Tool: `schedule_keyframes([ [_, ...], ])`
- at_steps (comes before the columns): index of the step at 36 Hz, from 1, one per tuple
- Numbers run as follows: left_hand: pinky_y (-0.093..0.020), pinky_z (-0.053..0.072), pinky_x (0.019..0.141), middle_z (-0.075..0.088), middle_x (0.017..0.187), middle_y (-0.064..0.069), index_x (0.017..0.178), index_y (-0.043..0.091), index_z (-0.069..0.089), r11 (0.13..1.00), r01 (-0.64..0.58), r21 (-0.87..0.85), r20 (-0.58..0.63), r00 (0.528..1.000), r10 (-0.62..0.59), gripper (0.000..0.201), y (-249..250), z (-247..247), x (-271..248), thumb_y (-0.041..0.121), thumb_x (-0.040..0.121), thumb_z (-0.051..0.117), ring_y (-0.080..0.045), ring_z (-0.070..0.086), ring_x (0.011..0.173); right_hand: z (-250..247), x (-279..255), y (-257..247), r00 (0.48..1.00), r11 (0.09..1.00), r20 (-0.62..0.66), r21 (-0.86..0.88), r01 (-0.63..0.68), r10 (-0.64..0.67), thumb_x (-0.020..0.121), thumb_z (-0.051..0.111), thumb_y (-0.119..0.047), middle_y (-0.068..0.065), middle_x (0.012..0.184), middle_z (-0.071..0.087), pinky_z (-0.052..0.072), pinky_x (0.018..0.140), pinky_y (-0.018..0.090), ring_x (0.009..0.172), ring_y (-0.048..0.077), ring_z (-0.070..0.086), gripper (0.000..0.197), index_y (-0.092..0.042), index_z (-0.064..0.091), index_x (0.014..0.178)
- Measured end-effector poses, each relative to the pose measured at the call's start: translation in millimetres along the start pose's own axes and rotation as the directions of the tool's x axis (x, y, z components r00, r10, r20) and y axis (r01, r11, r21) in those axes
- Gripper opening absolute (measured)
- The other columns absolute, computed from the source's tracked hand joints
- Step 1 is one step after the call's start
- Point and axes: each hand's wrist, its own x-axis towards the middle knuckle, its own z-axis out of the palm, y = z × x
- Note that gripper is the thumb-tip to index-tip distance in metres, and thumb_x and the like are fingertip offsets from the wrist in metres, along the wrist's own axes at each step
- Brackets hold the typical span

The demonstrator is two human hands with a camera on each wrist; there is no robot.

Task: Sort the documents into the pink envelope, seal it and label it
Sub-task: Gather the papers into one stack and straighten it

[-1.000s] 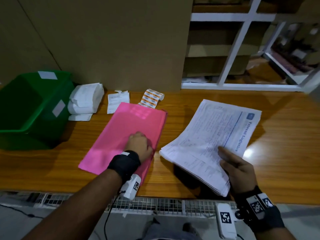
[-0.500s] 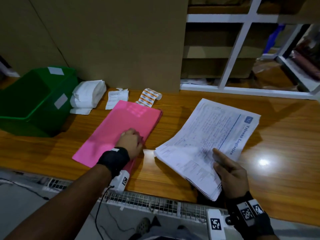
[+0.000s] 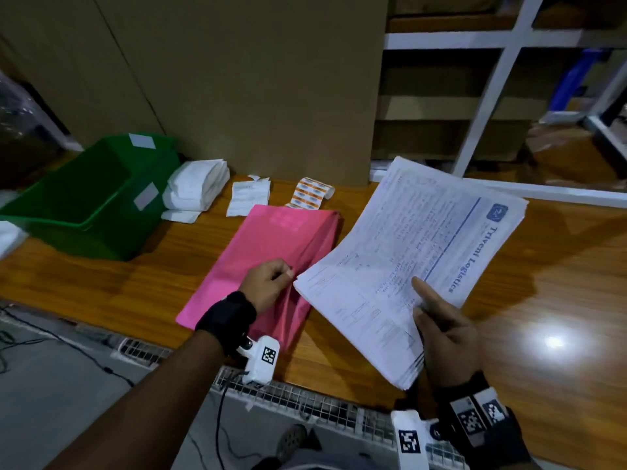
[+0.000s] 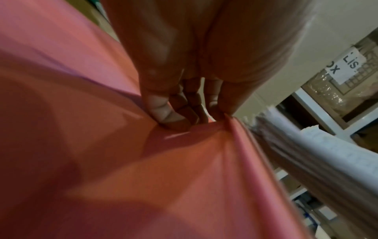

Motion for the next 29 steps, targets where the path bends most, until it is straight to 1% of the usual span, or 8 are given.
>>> schedule_keyframes([
  [5, -0.029, 0.030, 0.055, 0.042, 0.053, 0.015, 0.065, 0.030, 0.056, 0.970, 0.039, -0.242, 0.018, 0.999, -0.035, 0.023, 5.4, -3.0, 2.7, 0.037, 0.086, 0.058, -0.006, 0.036, 0.052, 14.1, 9.0, 4.8, 0.997, 0.988, 0.000, -0.132, 0.080, -0.081, 0.092, 0.057, 0.010, -0.039, 0.123, 0.057, 0.046, 0.101, 0.017, 0.126, -0.007, 0.050, 0.048, -0.028, 0.067, 0.120],
  [7, -0.029, 0.028, 0.055, 0.040, 0.053, 0.015, 0.063, 0.030, 0.055, 0.963, 0.018, -0.268, 0.005, 1.000, -0.018, 0.024, 9.3, -5.5, 4.1, 0.036, 0.087, 0.057, -0.006, 0.034, 0.051, 19.0, 9.5, 8.0, 0.995, 0.980, 0.006, -0.175, 0.100, -0.100, 0.091, 0.059, 0.007, -0.035, 0.122, 0.059, 0.047, 0.104, 0.029, 0.125, -0.002, 0.053, 0.046, -0.028, 0.068, 0.121],
  [11, -0.031, 0.032, 0.061, 0.042, 0.061, 0.013, 0.068, 0.016, 0.050, 0.977, -0.080, -0.197, -0.062, 0.996, 0.069, 0.030, 9.0, -5.0, 9.2, 0.039, 0.087, 0.056, -0.007, 0.038, 0.059, 29.7, 3.4, 10.2, 0.992, 0.975, 0.052, -0.188, 0.120, -0.112, 0.090, 0.062, 0.006, -0.018, 0.127, 0.064, 0.047, 0.106, 0.038, 0.126, 0.007, 0.057, 0.047, -0.028, 0.070, 0.121],
  [13, -0.031, 0.035, 0.064, 0.049, 0.066, 0.012, 0.068, 0.020, 0.051, 0.989, -0.114, -0.096, -0.090, 0.990, 0.105, 0.030, 7.1, -1.3, 11.7, 0.042, 0.087, 0.053, -0.011, 0.045, 0.064, 33.4, 2.9, 9.0, 0.992, 0.977, 0.089, -0.184, 0.106, -0.091, 0.090, 0.061, 0.008, -0.010, 0.131, 0.064, 0.046, 0.106, 0.042, 0.127, 0.008, 0.056, 0.051, -0.031, 0.070, 0.121],
  [18, -0.024, 0.028, 0.069, 0.060, 0.095, -0.006, 0.082, 0.014, 0.061, 0.979, -0.138, 0.148, -0.156, 0.975, 0.161, 0.015, 15.7, 13.0, 15.1, 0.015, 0.096, 0.058, -0.019, 0.050, 0.087, 35.8, 7.4, 4.6, 0.987, 0.992, 0.156, -0.124, -0.017, 0.036, 0.090, 0.061, 0.009, -0.019, 0.128, 0.064, 0.048, 0.104, 0.036, 0.127, 0.003, 0.055, 0.049, -0.031, 0.073, 0.117],
  [24, -0.026, 0.035, 0.073, 0.060, 0.093, -0.006, 0.078, 0.019, 0.056, 0.977, -0.145, 0.158, -0.233, 0.956, 0.180, 0.022, 24.5, 28.3, 20.5, 0.002, 0.092, 0.056, -0.016, 0.049, 0.085, 31.4, 9.8, 12.7, 0.974, 0.981, 0.153, -0.116, -0.152, 0.169, 0.089, 0.061, 0.011, -0.036, 0.110, 0.065, 0.050, 0.091, 0.012, 0.115, -0.010, 0.057, 0.048, -0.031, 0.070, 0.111],
  [27, -0.030, 0.039, 0.073, 0.061, 0.088, -0.008, 0.077, 0.010, 0.059, 0.977, -0.115, 0.181, -0.158, 0.977, 0.144, 0.018, 21.7, 38.5, 17.7, 0.001, 0.091, 0.053, -0.020, 0.051, 0.082, 29.0, 7.9, 24.6, 0.962, 0.968, 0.135, -0.109, -0.224, 0.238, 0.089, 0.062, 0.010, -0.034, 0.108, 0.067, 0.050, 0.089, 0.012, 0.115, -0.008, 0.058, 0.048, -0.033, 0.070, 0.109],
  [29, -0.034, 0.041, 0.069, 0.061, 0.084, -0.010, 0.079, 0.004, 0.060, 0.979, -0.097, 0.179, -0.129, 0.984, 0.121, 0.016, 21.0, 39.6, 15.8, 0.001, 0.092, 0.053, -0.024, 0.053, 0.079, 30.3, 6.7, 29.7, 0.947, 0.955, 0.133, -0.094, -0.281, 0.292, 0.089, 0.062, 0.009, -0.030, 0.106, 0.068, 0.050, 0.095, 0.022, 0.115, -0.007, 0.058, 0.045, -0.031, 0.071, 0.108],
])
